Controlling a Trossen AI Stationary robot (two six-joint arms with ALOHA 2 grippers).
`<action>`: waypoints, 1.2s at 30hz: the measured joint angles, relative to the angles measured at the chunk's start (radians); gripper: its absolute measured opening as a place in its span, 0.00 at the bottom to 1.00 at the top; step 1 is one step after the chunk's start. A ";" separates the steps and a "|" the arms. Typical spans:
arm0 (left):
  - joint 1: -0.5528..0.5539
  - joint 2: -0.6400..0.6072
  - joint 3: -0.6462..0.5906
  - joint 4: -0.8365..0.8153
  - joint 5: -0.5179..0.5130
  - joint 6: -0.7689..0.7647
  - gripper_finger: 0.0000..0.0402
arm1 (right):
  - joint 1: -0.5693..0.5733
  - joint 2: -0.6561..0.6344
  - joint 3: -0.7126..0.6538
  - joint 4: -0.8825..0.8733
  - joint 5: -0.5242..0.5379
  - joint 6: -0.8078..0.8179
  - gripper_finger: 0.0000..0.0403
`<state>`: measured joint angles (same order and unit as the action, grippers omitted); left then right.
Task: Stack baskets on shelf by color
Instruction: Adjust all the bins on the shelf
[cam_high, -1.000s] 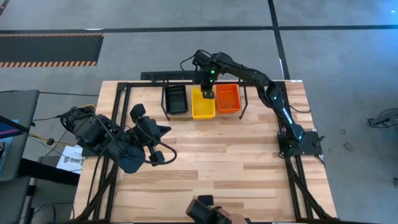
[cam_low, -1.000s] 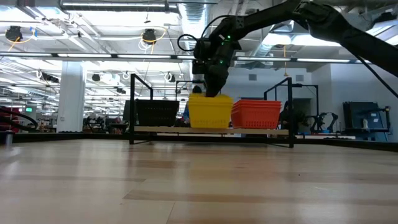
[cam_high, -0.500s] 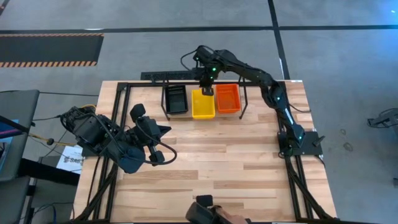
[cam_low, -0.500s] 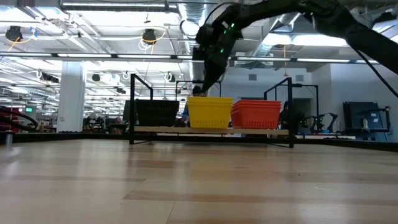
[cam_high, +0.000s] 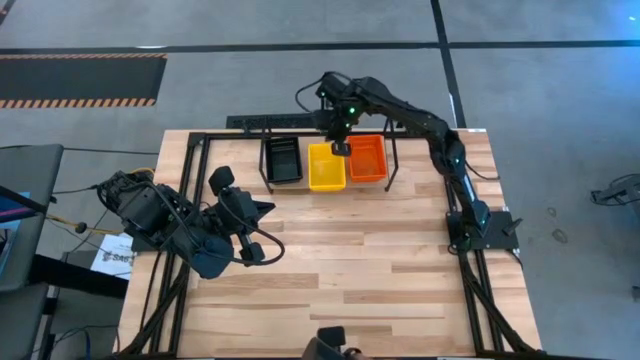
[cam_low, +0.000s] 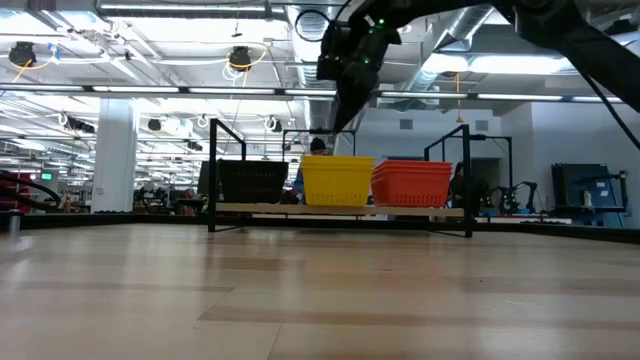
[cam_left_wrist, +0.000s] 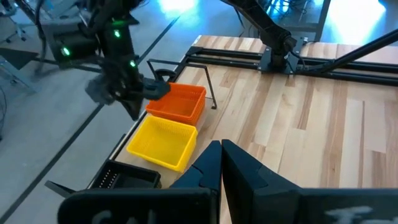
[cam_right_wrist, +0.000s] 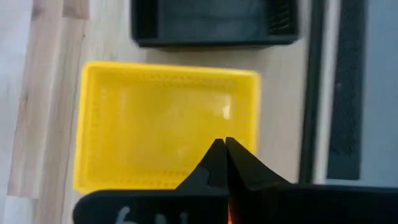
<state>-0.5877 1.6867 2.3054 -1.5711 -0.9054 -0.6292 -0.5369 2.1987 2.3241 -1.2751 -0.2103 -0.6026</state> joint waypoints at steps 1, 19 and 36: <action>0.000 0.000 0.000 0.000 0.000 0.000 0.00 | 0.006 0.000 -0.016 -0.001 -0.002 0.000 0.01; 0.000 0.000 0.000 0.000 0.000 0.000 0.00 | 0.024 0.000 -0.236 0.198 -0.049 0.009 0.00; 0.000 0.000 0.000 0.000 0.001 -0.003 0.00 | -0.027 0.001 -0.300 0.316 -0.051 0.012 0.00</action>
<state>-0.5877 1.6867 2.3054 -1.5711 -0.9047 -0.6327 -0.5635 2.1998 2.0239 -0.9593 -0.2611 -0.5904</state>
